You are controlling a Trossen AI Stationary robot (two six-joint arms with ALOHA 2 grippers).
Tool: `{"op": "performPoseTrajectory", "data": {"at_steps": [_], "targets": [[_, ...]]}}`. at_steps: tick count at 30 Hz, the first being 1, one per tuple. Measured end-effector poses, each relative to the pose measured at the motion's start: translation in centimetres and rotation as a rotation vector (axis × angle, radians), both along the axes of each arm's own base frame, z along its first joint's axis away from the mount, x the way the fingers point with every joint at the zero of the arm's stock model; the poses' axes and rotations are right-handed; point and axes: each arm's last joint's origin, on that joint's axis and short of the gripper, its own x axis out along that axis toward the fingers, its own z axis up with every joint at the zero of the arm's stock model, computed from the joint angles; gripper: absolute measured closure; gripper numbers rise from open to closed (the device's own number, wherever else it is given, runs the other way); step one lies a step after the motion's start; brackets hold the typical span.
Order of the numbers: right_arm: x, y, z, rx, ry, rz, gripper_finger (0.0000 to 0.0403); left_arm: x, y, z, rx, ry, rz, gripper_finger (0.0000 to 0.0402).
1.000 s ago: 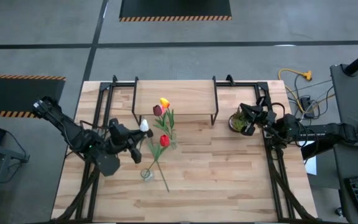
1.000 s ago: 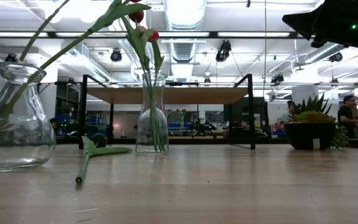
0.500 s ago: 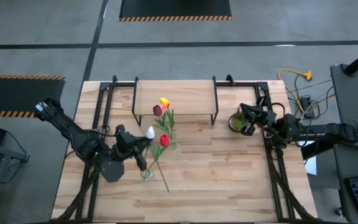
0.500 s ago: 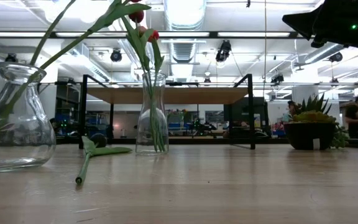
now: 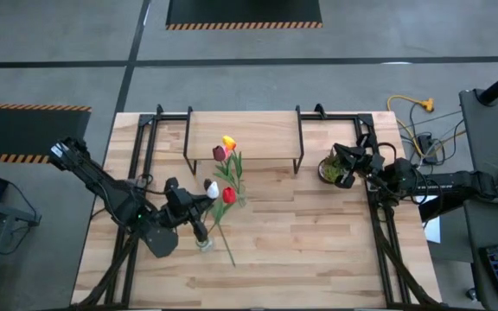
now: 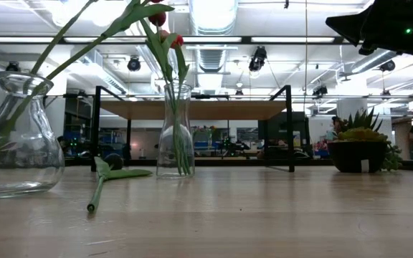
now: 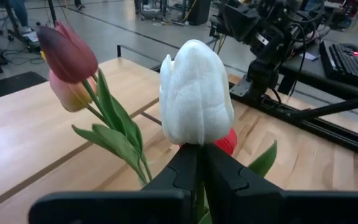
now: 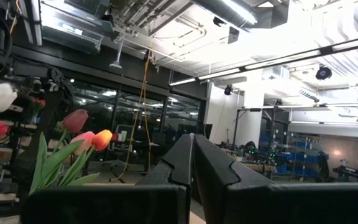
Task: Pick and place flowers into a vace then onto a shelf
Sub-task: Put the white flower into the bottom transparent vase
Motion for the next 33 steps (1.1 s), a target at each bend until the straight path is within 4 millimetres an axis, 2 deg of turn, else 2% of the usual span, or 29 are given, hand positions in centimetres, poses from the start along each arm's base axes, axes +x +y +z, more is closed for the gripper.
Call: {"op": "performPoseTrajectory", "data": {"at_steps": [20,33], "targets": [[0.0,0.0,0.0,0.0,0.0,0.0,0.0394,-0.3,-1.0,-4.6,-0.006,-0.039,-0.014,0.0401],[0.0,0.0,0.0,0.0,0.0,0.0,0.0394,-1.2,-2.6,-4.6,-0.045,-0.049,-0.109,0.0402]]}}
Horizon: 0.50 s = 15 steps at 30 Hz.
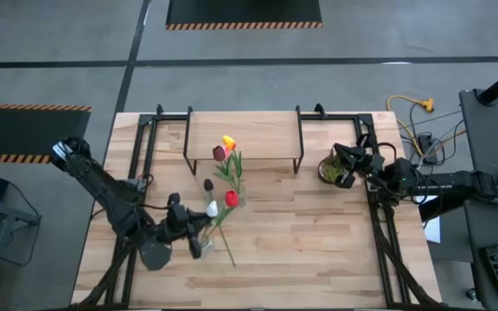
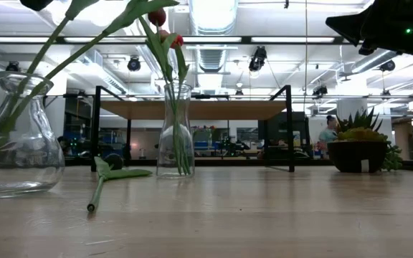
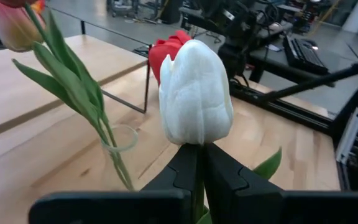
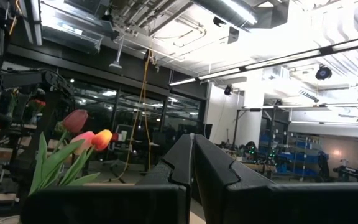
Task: Pick and place flowers into a vace then onto a shelf
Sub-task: Put the white flower into the bottom transparent vase
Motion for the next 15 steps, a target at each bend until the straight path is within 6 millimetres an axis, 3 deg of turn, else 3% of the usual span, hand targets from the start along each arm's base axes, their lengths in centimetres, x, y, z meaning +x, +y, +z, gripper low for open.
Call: {"op": "performPoseTrajectory", "data": {"at_steps": [15], "targets": [[0.0,0.0,0.0,0.0,0.0,0.0,0.0394,-1.0,-0.2,-2.6,0.068,0.085,-0.065,0.0402]]}}
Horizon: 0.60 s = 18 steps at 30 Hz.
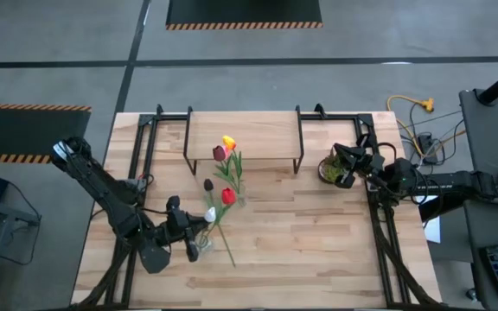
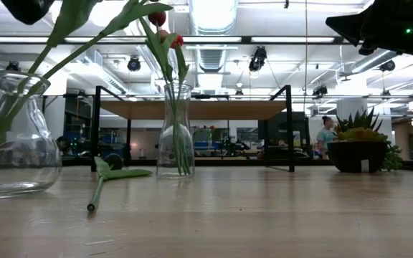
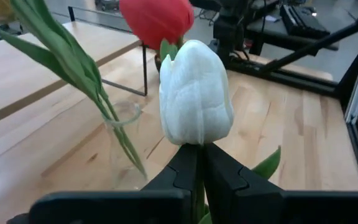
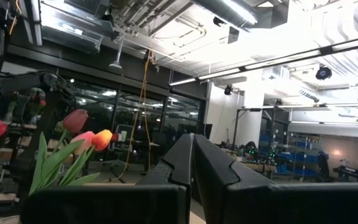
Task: Pick and place flowers into a vace then onto a shelf
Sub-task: Put the white flower into the bottom transparent vase
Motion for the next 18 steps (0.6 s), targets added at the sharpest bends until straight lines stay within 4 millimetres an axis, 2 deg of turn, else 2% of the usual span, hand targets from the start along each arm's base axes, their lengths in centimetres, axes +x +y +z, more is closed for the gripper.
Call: {"op": "performPoseTrajectory", "data": {"at_steps": [8,18], "targets": [[0.0,0.0,0.0,0.0,0.0,0.0,0.0394,-0.21,0.18,-0.93,-0.001,0.022,-0.007,0.0392],[0.0,0.0,0.0,0.0,0.0,0.0,0.0394,-0.19,0.17,-0.64,-0.008,0.017,-0.007,0.0315]]}}
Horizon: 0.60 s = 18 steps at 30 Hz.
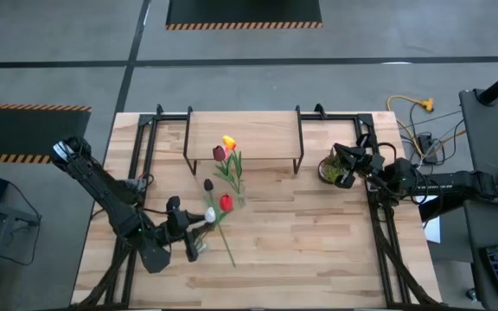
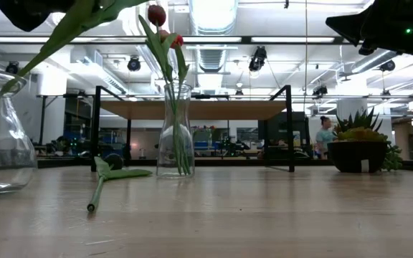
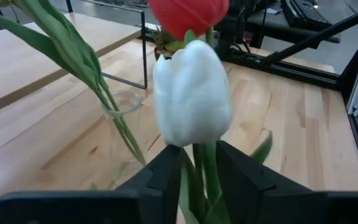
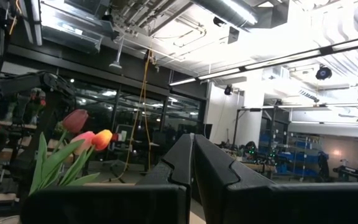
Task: Pick and place flowers into a vace then onto a shelf
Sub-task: Put the white flower into the bottom transparent vase
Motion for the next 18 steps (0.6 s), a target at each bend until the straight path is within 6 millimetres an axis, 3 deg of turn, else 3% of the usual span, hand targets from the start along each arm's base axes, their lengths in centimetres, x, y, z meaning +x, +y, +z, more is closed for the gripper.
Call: {"op": "performPoseTrajectory", "data": {"at_steps": [9,13,18], "targets": [[0.0,0.0,0.0,0.0,0.0,0.0,0.0394,-1.1,1.2,2.2,0.043,-0.024,-0.044,0.0242],[0.0,0.0,0.0,0.0,0.001,0.0,0.0394,-2.0,2.0,3.6,-0.003,-0.058,-0.068,0.023],[0.0,0.0,0.0,0.0,0.0,0.0,0.0394,-2.2,2.1,3.4,-0.049,-0.022,-0.155,0.0228]]}}
